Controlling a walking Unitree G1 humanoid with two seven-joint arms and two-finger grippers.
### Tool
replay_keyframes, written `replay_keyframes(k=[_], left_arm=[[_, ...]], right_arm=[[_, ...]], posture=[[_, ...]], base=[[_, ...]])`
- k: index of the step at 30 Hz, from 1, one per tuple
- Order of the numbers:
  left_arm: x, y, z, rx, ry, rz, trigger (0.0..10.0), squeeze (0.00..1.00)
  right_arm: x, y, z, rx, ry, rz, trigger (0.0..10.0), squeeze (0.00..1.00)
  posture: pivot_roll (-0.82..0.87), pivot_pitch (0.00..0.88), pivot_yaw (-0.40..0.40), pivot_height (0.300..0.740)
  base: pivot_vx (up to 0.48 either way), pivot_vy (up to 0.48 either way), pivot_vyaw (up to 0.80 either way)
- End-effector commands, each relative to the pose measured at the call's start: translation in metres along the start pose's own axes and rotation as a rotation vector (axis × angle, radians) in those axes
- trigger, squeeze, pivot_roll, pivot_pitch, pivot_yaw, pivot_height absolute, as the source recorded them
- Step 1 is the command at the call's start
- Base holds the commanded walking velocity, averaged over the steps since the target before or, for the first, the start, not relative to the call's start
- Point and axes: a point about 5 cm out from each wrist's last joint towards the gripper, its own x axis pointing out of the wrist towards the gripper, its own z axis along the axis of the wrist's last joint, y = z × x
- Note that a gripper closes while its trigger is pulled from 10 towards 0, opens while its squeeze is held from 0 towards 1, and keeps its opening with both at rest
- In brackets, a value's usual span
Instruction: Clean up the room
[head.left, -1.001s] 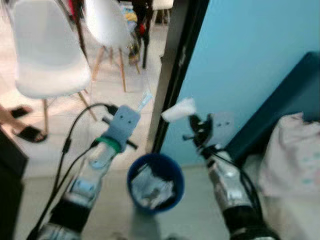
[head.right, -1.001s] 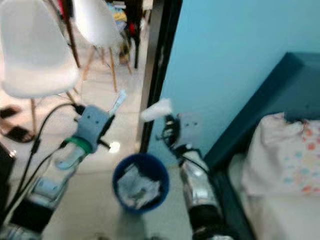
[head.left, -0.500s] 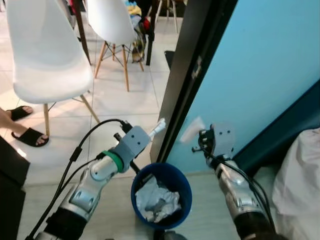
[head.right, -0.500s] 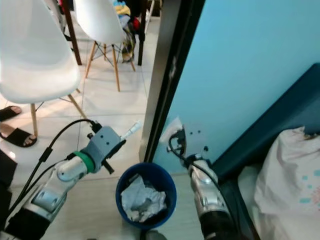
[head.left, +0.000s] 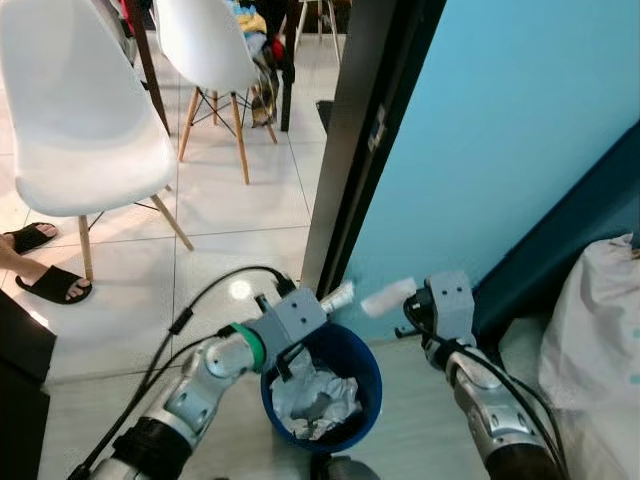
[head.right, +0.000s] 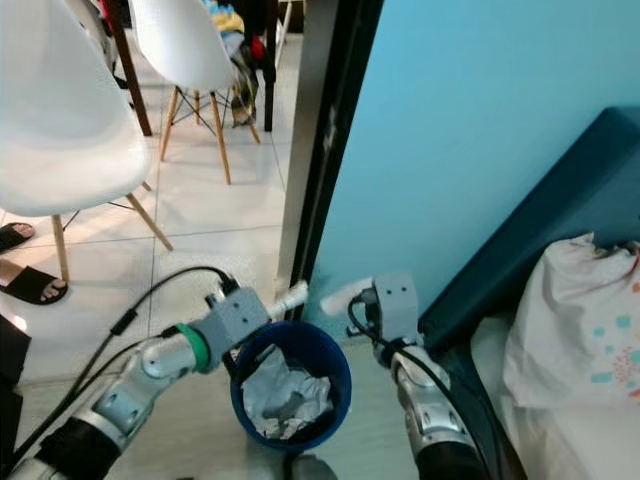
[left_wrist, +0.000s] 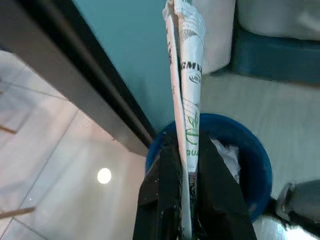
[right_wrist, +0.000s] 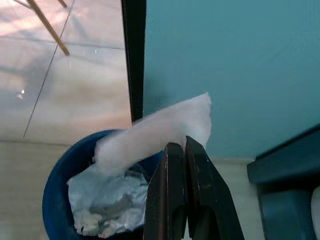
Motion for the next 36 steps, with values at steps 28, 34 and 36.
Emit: replay_keyframes(k=[28, 34, 36], left_arm=[[0.042, -0.005, 0.004, -0.216, 0.095, 0.057, 10.0, 1.0], [0.042, -0.005, 0.008, -0.282, 0.051, 0.058, 10.0, 0.0], [0.041, 0.001, 0.012, -0.39, -0.007, 0.074, 10.0, 0.0]], right_arm=[[-0.004, 0.003, 0.045, 0.0, -0.253, -0.102, 10.0, 0.0], [-0.003, 0.002, 0.049, 0.007, -0.268, -0.108, 10.0, 0.0], [-0.002, 0.003, 0.049, 0.01, -0.27, -0.104, 10.0, 0.0]], posture=[[-0.18, 0.202, 0.024, 0.713], [-0.17, 0.2, 0.024, 0.713], [-0.16, 0.201, 0.026, 0.713]], base=[[0.0, 0.0, 0.0], [0.0, 0.0, 0.0], [0.0, 0.0, 0.0]])
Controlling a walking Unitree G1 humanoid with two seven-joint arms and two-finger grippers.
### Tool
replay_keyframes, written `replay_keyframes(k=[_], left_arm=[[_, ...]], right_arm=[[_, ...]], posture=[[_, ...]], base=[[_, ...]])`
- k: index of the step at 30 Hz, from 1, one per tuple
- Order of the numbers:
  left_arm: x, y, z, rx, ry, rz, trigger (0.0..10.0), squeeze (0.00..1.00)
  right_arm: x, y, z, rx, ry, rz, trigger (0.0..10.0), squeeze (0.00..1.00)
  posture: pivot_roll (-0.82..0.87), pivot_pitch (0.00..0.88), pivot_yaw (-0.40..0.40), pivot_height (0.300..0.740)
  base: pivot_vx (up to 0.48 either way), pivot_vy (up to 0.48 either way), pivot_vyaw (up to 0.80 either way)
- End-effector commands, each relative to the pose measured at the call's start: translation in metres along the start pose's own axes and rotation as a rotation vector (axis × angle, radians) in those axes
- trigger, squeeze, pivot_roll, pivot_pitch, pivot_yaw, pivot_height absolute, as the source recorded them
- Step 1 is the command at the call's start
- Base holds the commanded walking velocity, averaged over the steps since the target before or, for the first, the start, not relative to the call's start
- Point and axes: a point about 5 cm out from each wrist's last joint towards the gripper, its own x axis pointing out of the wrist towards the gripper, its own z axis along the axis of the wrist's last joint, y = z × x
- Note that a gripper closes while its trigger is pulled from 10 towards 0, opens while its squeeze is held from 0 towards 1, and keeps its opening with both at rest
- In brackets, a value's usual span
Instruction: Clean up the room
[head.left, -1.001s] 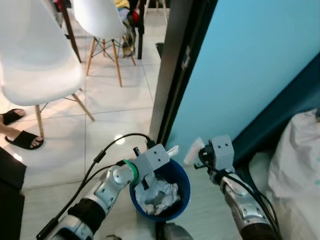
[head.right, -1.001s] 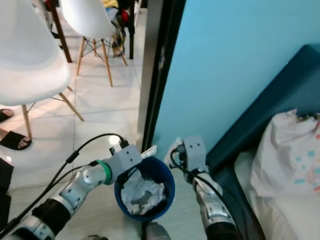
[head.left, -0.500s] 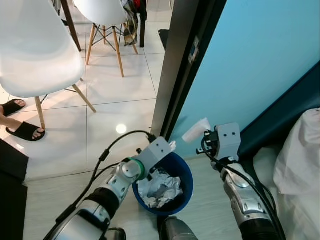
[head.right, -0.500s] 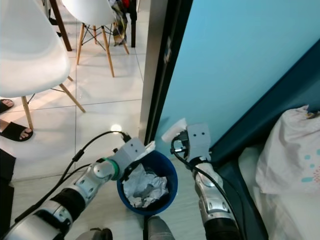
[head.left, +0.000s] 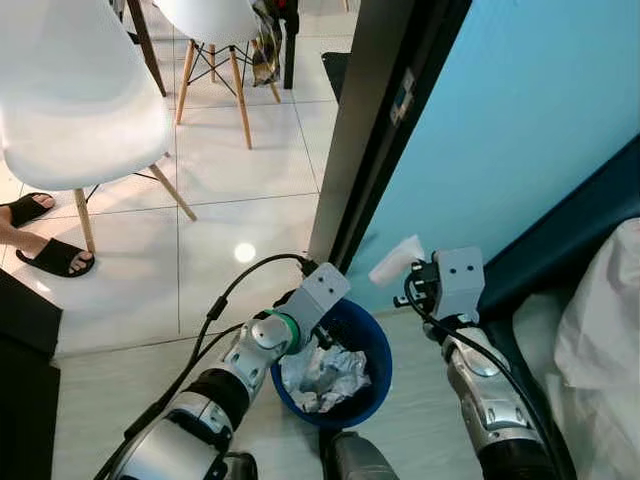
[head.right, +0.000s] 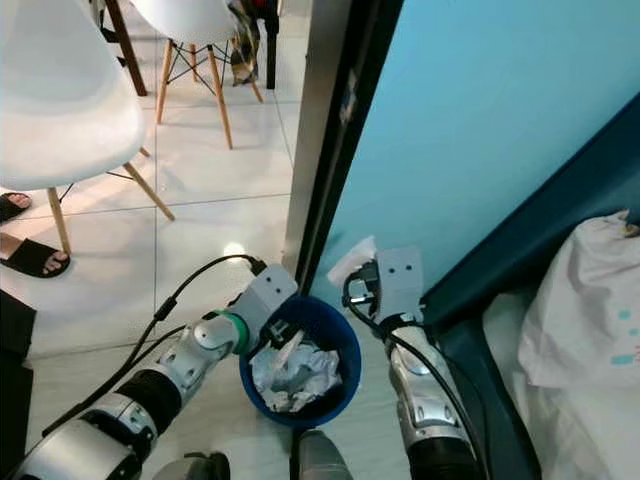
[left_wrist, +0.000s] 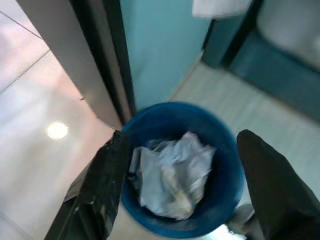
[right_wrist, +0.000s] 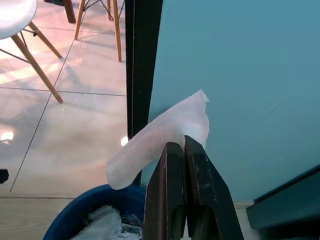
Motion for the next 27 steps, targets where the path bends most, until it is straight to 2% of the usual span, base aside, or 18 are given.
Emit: replay_keyframes(k=[1, 4, 6, 7, 8, 11, 12, 14, 15, 16, 17, 18, 19, 21, 22, 25, 26, 27], left_arm=[[0.0, -0.004, -0.002, -0.054, -0.015, -0.014, 10.0, 0.0], [-0.002, 0.005, 0.004, -0.103, -0.077, 0.03, 10.0, 0.0], [-0.002, 0.005, 0.004, -0.103, -0.077, 0.03, 10.0, 0.0], [-0.006, 0.013, 0.006, -0.067, -0.105, 0.065, 10.0, 0.0], [-0.006, 0.013, 0.006, -0.067, -0.105, 0.065, 10.0, 0.0], [-0.037, 0.041, 0.0, 0.056, -0.18, 0.149, 10.0, 0.0], [-0.037, 0.041, 0.0, 0.056, -0.18, 0.149, 10.0, 0.0], [-0.064, 0.049, -0.005, 0.047, -0.206, 0.167, 10.0, 0.0], [-0.064, 0.049, -0.005, 0.047, -0.206, 0.167, 10.0, 0.0], [-0.077, 0.051, -0.006, 0.035, -0.211, 0.167, 10.0, 0.0], [-0.077, 0.051, -0.006, 0.035, -0.211, 0.167, 10.0, 0.0], [-0.099, 0.053, -0.009, 0.025, -0.21, 0.168, 10.0, 0.0], [-0.13, 0.054, -0.01, 0.023, -0.203, 0.165, 10.0, 0.0], [-0.13, 0.054, -0.01, 0.023, -0.203, 0.165, 10.0, 0.0], [-0.156, 0.055, -0.009, 0.008, -0.195, 0.184, 10.0, 0.0], [-0.164, 0.055, -0.008, 0.004, -0.19, 0.192, 10.0, 0.0], [-0.178, 0.054, -0.005, 0.008, -0.182, 0.213, 10.0, 0.0], [-0.178, 0.054, -0.005, 0.008, -0.182, 0.213, 10.0, 0.0]], right_arm=[[-0.003, -0.003, -0.004, 0.013, 0.013, -0.016, 10.0, 0.0], [-0.003, 0.002, -0.005, 0.022, 0.012, 0.003, 10.0, 0.0], [-0.003, 0.002, -0.005, 0.022, 0.012, 0.003, 10.0, 0.0], [-0.003, 0.007, -0.007, 0.028, 0.027, 0.032, 10.0, 0.0], [-0.003, 0.007, -0.007, 0.028, 0.027, 0.032, 10.0, 0.0], [-0.01, 0.026, -0.034, 0.045, 0.147, 0.156, 10.0, 0.0], [-0.01, 0.026, -0.034, 0.045, 0.147, 0.156, 10.0, 0.0], [-0.01, 0.031, -0.044, 0.079, 0.166, 0.177, 10.0, 0.0], [-0.01, 0.031, -0.044, 0.079, 0.166, 0.177, 10.0, 0.0], [-0.008, 0.03, -0.046, 0.086, 0.161, 0.162, 10.0, 0.0], [-0.008, 0.03, -0.046, 0.086, 0.161, 0.162, 10.0, 0.0], [-0.006, 0.027, -0.053, 0.079, 0.181, 0.125, 10.0, 0.0], [-0.006, 0.023, -0.062, 0.061, 0.211, 0.084, 10.0, 0.0], [-0.006, 0.023, -0.062, 0.061, 0.211, 0.084, 10.0, 0.0], [-0.008, 0.025, -0.069, 0.051, 0.222, 0.085, 10.0, 0.0], [-0.009, 0.025, -0.07, 0.047, 0.223, 0.086, 10.0, 0.0], [-0.009, 0.026, -0.073, 0.028, 0.227, 0.074, 10.0, 0.2], [-0.009, 0.026, -0.073, 0.028, 0.227, 0.074, 10.0, 0.2]], posture=[[-0.16, 0.201, 0.026, 0.713], [-0.15, 0.203, 0.03, 0.713], [-0.15, 0.203, 0.03, 0.713], [-0.15, 0.207, 0.03, 0.713], [-0.15, 0.207, 0.03, 0.713], [-0.12, 0.221, 0.03, 0.713], [-0.12, 0.221, 0.03, 0.713], [-0.08, 0.241, 0.033, 0.713], [-0.08, 0.241, 0.033, 0.713], [-0.06, 0.244, 0.033, 0.713], [-0.06, 0.244, 0.033, 0.713], [0.0, 0.268, 0.042, 0.713], [0.02, 0.276, 0.044, 0.713], [0.02, 0.276, 0.044, 0.713], [0.08, 0.295, 0.055, 0.713], [0.08, 0.297, 0.057, 0.713], [0.14, 0.321, 0.074, 0.713], [0.14, 0.321, 0.074, 0.713]], base=[[0.0, 0.0, 0.0], [0.0, 0.0, 0.0], [0.0, 0.0, 0.0], [0.0, 0.0, 0.0], [0.0, 0.0, 0.0], [0.0, 0.0, 0.0], [0.0, 0.0, 0.0], [0.0, 0.0, 0.0], [0.0, 0.0, 0.0], [0.0, 0.0, 0.0], [0.0, 0.0, 0.0], [0.0, 0.0, 0.0], [0.0, 0.0, 0.0], [0.0, 0.0, 0.0], [0.0, 0.0, 0.0], [0.0, 0.0, 0.0], [0.0, 0.0, 0.0], [0.0, 0.0, 0.0]])
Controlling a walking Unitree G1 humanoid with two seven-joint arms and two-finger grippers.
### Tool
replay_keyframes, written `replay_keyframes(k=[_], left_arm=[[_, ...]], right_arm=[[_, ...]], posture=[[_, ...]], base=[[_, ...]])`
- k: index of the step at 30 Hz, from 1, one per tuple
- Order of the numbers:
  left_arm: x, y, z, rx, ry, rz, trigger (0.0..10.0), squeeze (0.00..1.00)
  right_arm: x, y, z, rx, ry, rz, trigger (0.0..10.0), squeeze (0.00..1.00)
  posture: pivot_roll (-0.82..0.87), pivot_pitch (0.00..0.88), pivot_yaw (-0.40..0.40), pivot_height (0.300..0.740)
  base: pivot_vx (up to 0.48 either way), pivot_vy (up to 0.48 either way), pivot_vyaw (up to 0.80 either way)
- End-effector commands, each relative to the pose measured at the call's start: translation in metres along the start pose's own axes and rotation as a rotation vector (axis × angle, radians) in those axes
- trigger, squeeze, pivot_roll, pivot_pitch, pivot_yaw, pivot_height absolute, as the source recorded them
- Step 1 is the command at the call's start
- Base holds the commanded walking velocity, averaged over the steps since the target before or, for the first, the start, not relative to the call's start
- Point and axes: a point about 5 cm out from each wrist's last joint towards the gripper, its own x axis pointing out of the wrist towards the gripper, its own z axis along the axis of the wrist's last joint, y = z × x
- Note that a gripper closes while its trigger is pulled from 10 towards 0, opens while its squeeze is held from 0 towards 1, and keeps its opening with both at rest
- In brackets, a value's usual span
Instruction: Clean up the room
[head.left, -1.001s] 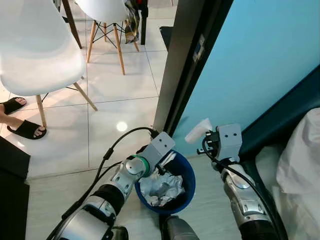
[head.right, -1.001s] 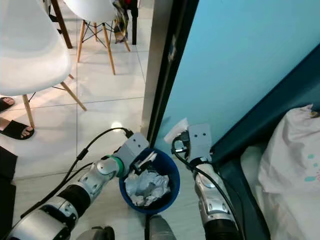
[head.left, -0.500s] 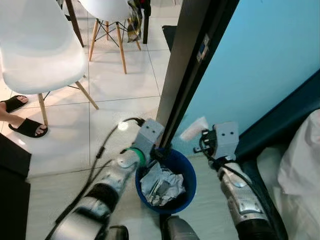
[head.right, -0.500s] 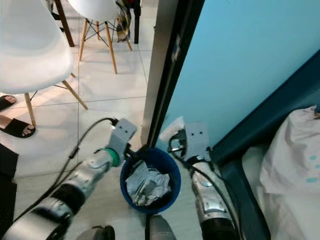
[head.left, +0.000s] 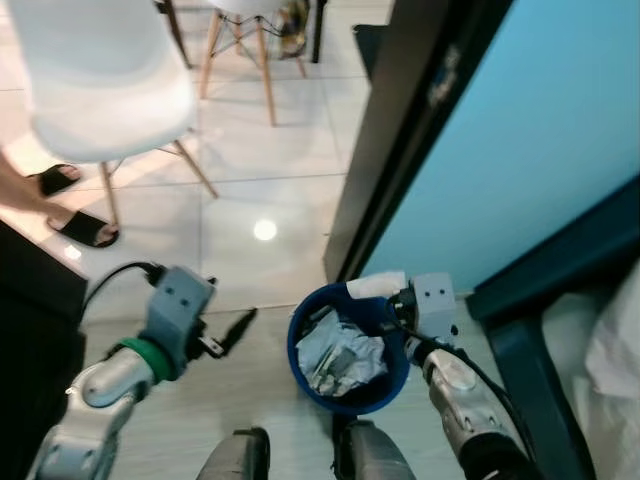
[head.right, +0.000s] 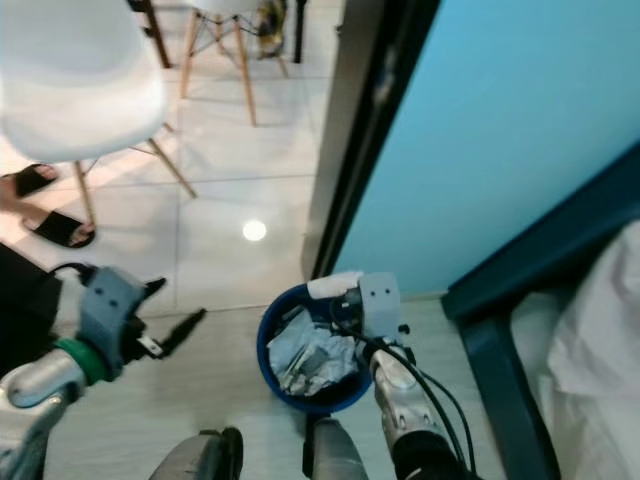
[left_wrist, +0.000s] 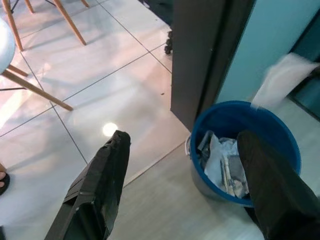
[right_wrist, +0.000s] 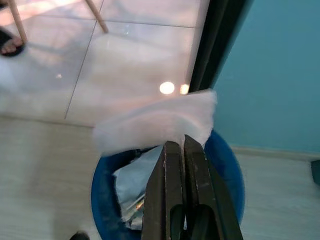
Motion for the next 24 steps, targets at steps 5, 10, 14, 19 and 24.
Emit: replay_keyframes(k=[5, 10, 14, 19, 24], left_arm=[[-0.015, -0.004, 0.001, -0.021, 0.038, 0.001, 10.0, 0.0], [-0.018, -0.002, 0.005, -0.021, 0.059, 0.009, 10.0, 0.0], [-0.018, -0.003, 0.012, -0.037, 0.08, 0.009, 10.0, 0.0], [-0.011, -0.008, 0.014, -0.056, 0.079, 0.005, 10.0, 0.0], [0.011, -0.005, 0.009, -0.024, 0.062, 0.121, 10.0, 0.0]], right_arm=[[-0.004, 0.001, -0.014, -0.007, 0.048, -0.023, 10.0, 1.0], [-0.004, 0.005, -0.018, 0.008, 0.062, -0.014, 10.0, 1.0], [-0.004, 0.002, -0.019, 0.011, 0.055, -0.034, 10.0, 1.0], [-0.003, -0.003, -0.017, 0.007, 0.044, -0.046, 10.0, 0.0], [0.002, -0.012, 0.001, 0.018, -0.043, -0.036, 10.0, 0.0]], posture=[[0.15, 0.327, 0.079, 0.713], [0.15, 0.33, 0.089, 0.713], [0.13, 0.323, 0.084, 0.713], [0.11, 0.303, 0.073, 0.713], [0.05, 0.238, 0.035, 0.713]], base=[[0.0, 0.0, 0.0], [0.0, 0.0, 0.0], [0.0, 0.0, 0.0], [0.0, 0.0, 0.0], [0.0, 0.0, 0.0]])
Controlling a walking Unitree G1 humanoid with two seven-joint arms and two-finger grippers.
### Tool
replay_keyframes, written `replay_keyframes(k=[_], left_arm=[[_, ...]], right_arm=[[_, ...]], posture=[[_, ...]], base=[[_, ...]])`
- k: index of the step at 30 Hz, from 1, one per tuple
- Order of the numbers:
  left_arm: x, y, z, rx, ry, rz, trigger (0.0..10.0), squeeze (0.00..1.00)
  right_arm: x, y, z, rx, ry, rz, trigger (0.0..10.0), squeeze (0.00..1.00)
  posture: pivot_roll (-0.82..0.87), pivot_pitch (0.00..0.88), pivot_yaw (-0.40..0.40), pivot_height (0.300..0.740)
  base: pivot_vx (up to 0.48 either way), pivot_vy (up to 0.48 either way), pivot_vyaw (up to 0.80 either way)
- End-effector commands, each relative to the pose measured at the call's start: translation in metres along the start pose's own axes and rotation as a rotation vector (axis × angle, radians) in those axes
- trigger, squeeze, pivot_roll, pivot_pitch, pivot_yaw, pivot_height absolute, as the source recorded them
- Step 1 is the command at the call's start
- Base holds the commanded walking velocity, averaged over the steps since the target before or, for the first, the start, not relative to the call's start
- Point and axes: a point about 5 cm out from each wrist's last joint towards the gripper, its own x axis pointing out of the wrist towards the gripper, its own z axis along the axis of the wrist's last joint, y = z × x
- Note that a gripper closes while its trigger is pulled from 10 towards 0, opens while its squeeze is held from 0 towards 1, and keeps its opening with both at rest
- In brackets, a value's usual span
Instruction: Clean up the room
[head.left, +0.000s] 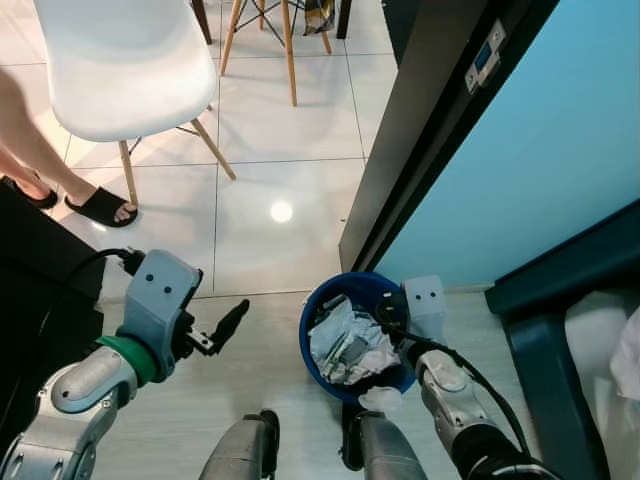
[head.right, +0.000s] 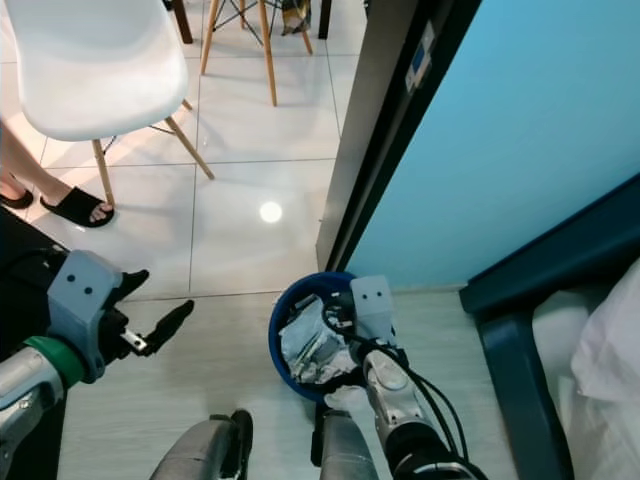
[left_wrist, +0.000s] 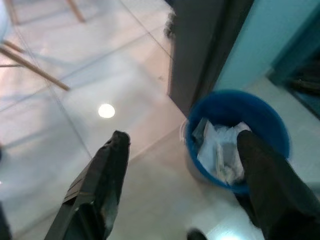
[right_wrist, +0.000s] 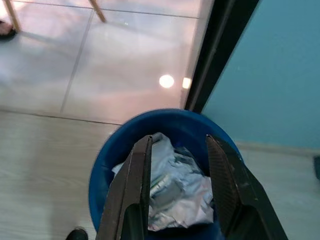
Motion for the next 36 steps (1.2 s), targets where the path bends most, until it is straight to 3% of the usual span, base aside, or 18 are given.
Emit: replay_keyframes(k=[1, 4, 9, 12, 18, 25, 36], left_arm=[[0.008, 0.0, -0.012, 0.015, 0.033, 0.066, 10.0, 0.0], [0.026, 0.005, -0.015, 0.023, 0.014, 0.224, 10.0, 0.0], [0.029, 0.002, -0.018, 0.028, 0.018, 0.235, 10.0, 0.0], [0.036, -0.008, -0.027, 0.044, 0.037, 0.222, 10.0, 0.0], [0.056, -0.014, -0.035, 0.014, 0.035, 0.339, 10.0, 0.0], [0.067, -0.018, -0.025, 0.069, -0.023, 0.309, 10.0, 0.0], [0.07, -0.027, -0.022, 0.074, -0.054, 0.278, 10.0, 0.0]], right_arm=[[-0.002, -0.007, 0.001, 0.023, -0.027, -0.005, 10.0, 0.0], [0.003, -0.009, 0.024, 0.051, -0.135, 0.037, 10.0, 0.0], [0.004, -0.008, 0.034, 0.049, -0.18, 0.065, 10.0, 0.0], [0.001, -0.004, 0.049, 0.052, -0.253, 0.106, 10.0, 0.0], [-0.005, 0.005, 0.058, 0.084, -0.314, 0.148, 10.0, 0.0], [-0.004, 0.011, 0.064, 0.092, -0.335, 0.156, 10.0, 0.0], [-0.007, 0.015, 0.062, 0.11, -0.312, 0.155, 10.0, 0.0]], posture=[[0.05, 0.238, 0.035, 0.713], [0.01, 0.18, 0.006, 0.713], [0.0, 0.167, 0.001, 0.713], [-0.02, 0.117, -0.024, 0.713], [-0.04, 0.082, -0.038, 0.713], [-0.05, 0.075, -0.028, 0.713], [-0.04, 0.075, -0.023, 0.713]], base=[[0.0, 0.0, 0.0], [0.0, 0.0, 0.0], [0.0, 0.0, 0.0], [0.0, 0.0, 0.0], [0.0, 0.0, 0.0], [0.0, 0.0, 0.0], [-0.324, 0.0, 0.0]])
